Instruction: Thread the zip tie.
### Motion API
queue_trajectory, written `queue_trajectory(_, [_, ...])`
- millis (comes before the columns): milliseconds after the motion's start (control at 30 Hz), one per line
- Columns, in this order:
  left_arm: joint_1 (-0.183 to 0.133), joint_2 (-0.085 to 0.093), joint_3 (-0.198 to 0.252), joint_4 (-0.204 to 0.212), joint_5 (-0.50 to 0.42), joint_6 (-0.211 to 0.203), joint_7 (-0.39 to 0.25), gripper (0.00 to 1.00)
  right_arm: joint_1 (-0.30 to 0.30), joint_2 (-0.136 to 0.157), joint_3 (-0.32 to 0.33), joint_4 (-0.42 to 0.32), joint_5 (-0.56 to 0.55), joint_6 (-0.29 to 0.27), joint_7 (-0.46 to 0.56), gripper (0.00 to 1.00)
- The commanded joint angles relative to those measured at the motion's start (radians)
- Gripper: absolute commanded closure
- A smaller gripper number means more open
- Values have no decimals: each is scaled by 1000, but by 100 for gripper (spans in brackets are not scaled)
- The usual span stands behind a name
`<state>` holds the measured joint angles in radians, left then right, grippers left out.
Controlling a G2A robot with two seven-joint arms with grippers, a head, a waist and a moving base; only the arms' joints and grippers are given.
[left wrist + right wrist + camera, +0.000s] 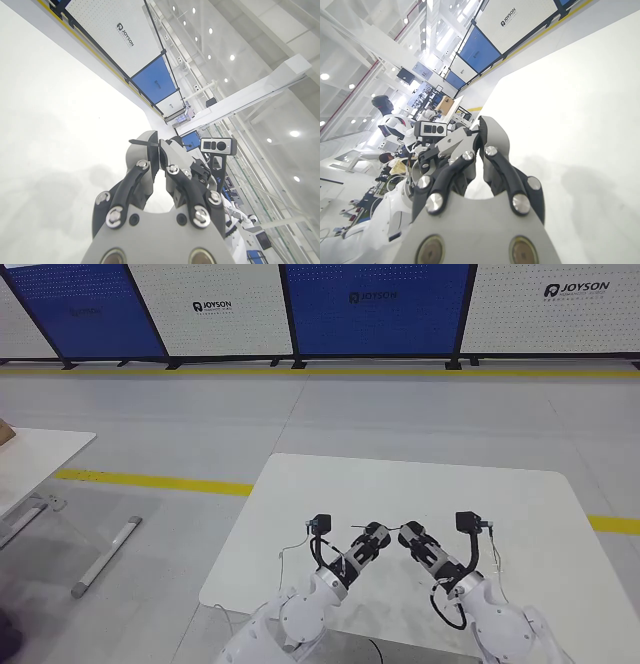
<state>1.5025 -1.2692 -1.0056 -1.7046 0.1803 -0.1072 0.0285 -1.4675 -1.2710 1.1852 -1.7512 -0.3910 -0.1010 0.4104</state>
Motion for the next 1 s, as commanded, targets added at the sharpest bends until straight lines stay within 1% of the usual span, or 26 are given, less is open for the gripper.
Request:
queue_trajectory(0, [1, 0, -1, -3, 2, -2, -2, 100, 2, 0, -1, -1, -1, 2, 4, 100])
queue_trajectory(200, [6, 1, -5, -10, 10, -2, -6, 100, 8, 2, 0, -1, 26, -5, 20, 100])
queue_trajectory(367, [3, 0, -2, -9, 9, 25, -2, 100, 3, 5, 9, -9, 32, -16, 18, 100])
queue_trajectory(600, [3, -1, 4, -16, 9, 16, -18, 100, 1, 8, 13, -8, 24, -10, 27, 100])
queue_trajectory(700, [4, 0, 2, -20, -2, 4, -34, 100, 2, 9, 12, -6, 24, -6, 29, 100])
queue_trajectory(967, [8, 1, -3, -23, 7, 12, -30, 100, 3, 12, 12, -8, 23, -5, 32, 100])
